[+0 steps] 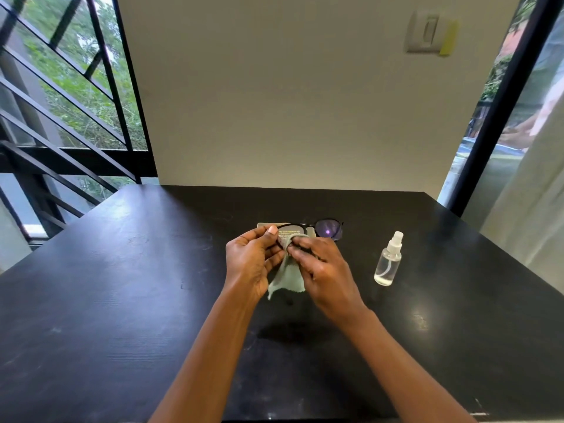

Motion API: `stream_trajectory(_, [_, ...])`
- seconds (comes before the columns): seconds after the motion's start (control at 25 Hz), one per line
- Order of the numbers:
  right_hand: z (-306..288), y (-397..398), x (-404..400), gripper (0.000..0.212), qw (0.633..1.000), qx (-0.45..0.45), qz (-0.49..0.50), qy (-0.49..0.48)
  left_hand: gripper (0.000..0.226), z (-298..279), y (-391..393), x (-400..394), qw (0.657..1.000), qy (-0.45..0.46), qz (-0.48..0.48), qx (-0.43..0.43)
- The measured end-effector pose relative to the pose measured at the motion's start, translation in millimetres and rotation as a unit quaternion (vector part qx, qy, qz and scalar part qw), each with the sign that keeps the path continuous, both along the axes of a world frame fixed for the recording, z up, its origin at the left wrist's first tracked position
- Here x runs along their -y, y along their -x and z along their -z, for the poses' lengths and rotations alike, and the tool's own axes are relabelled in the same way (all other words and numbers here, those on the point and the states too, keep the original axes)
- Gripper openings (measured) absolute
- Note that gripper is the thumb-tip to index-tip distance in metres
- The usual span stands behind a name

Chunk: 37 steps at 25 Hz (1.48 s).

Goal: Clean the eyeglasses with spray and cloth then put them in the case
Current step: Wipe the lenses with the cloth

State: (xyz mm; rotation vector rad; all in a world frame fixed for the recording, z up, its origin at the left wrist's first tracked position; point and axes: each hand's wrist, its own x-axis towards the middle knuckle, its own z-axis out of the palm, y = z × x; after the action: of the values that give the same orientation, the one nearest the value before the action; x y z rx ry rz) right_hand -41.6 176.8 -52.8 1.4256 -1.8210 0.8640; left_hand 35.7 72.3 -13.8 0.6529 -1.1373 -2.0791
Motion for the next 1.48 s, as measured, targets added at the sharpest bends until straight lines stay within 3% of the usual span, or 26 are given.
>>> stream_trajectory(0.16, [-6,2,1,0.034,0.999,0.041,0.031,0.012,0.010,-1,-1,0,1.000,0.004,0.002,-0.008])
stream_trajectory(0.56, [17,-16,12,0.026,0.997,-0.036,0.040,0.058,0.012,1,1,-3,0.999,0.041,-0.012,-0.014])
stream_trajectory(0.72, [21,-4,8,0.027,0.994,-0.002,0.070,0.089,0.014,3,2,-3,0.999,0.037,-0.008,-0.016])
stream_trajectory(0.92, [11,-3,21,0.031,0.991,-0.007,0.121,0.062,0.014,4,5,-5,1.000,0.021,-0.012,-0.013])
stream_trajectory(1.2, [24,-10,21,0.029,0.997,-0.037,0.050,0.052,0.010,4,2,2,0.999,0.013,-0.032,-0.007])
stream_trajectory(1.48, [7,-5,15,0.040,0.987,-0.021,0.149,0.046,0.011,0,-2,-3,0.999,0.020,-0.011,-0.023])
